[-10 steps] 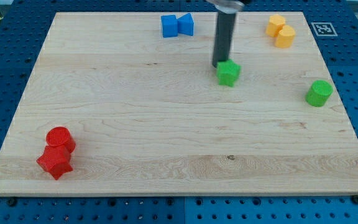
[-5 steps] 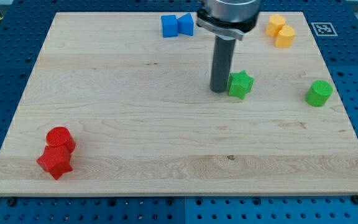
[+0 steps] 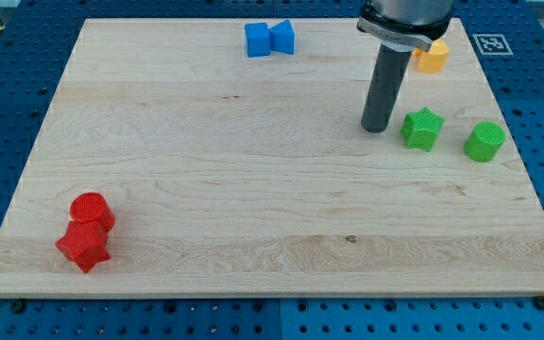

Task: Move the green star into the green circle

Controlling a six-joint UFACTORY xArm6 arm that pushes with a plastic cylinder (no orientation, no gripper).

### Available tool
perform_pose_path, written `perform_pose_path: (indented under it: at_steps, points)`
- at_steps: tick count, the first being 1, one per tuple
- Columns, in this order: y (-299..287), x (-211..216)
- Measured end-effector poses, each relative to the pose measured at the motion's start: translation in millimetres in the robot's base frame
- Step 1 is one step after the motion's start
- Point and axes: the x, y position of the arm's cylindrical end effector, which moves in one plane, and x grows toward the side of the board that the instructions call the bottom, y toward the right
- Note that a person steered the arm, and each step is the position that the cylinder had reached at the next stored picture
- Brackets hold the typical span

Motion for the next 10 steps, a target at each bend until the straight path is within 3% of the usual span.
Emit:
perform_pose_path:
  at_steps: [2,4,6,7,10]
  points:
    - [34,-11]
    - [70,3]
    - [-11,5]
    - [-18,26]
    - [38,41]
